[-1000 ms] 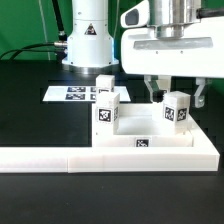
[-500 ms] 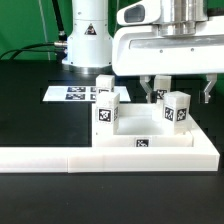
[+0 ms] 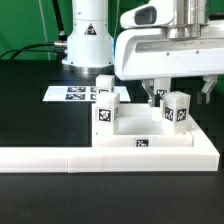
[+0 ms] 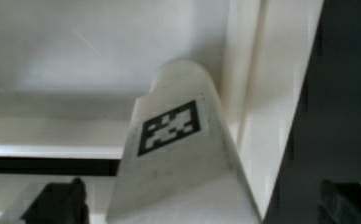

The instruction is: Assemble square table

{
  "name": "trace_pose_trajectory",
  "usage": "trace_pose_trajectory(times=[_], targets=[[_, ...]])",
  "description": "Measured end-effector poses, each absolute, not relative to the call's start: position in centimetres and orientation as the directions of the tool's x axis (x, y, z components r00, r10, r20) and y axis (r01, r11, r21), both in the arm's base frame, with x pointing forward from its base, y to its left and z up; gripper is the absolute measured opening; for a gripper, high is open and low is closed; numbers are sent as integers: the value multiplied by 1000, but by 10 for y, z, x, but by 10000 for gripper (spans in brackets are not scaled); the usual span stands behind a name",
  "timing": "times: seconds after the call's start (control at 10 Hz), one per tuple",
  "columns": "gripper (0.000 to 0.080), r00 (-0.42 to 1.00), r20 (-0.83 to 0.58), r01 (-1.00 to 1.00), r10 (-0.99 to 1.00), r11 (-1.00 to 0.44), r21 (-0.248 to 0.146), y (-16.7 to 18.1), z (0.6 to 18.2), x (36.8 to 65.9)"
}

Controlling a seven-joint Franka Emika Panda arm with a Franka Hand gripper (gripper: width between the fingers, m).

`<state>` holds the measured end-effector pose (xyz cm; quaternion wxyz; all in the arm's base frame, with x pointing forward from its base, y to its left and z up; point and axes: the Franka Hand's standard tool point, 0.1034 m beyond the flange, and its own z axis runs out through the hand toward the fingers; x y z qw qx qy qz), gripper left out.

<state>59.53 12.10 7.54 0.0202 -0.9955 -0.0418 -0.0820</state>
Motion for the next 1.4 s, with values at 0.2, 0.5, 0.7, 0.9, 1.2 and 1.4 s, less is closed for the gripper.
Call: trace_pose_trajectory(times=[0.2, 0.5, 0.7, 0.9, 1.2, 1.4], targets=[[648, 965, 166, 204, 201, -979, -6, 121, 75, 595], [525, 944, 165, 287, 285, -958, 14, 120, 75, 596], [374, 946, 165, 279, 278, -960, 13, 119, 75, 596], [290, 952, 166, 260, 258, -965, 9, 119, 75, 596], [290, 986, 163, 26, 20, -999, -34, 119, 75, 596], [290, 970, 152, -183, -192, -981, -69, 118, 75, 596]])
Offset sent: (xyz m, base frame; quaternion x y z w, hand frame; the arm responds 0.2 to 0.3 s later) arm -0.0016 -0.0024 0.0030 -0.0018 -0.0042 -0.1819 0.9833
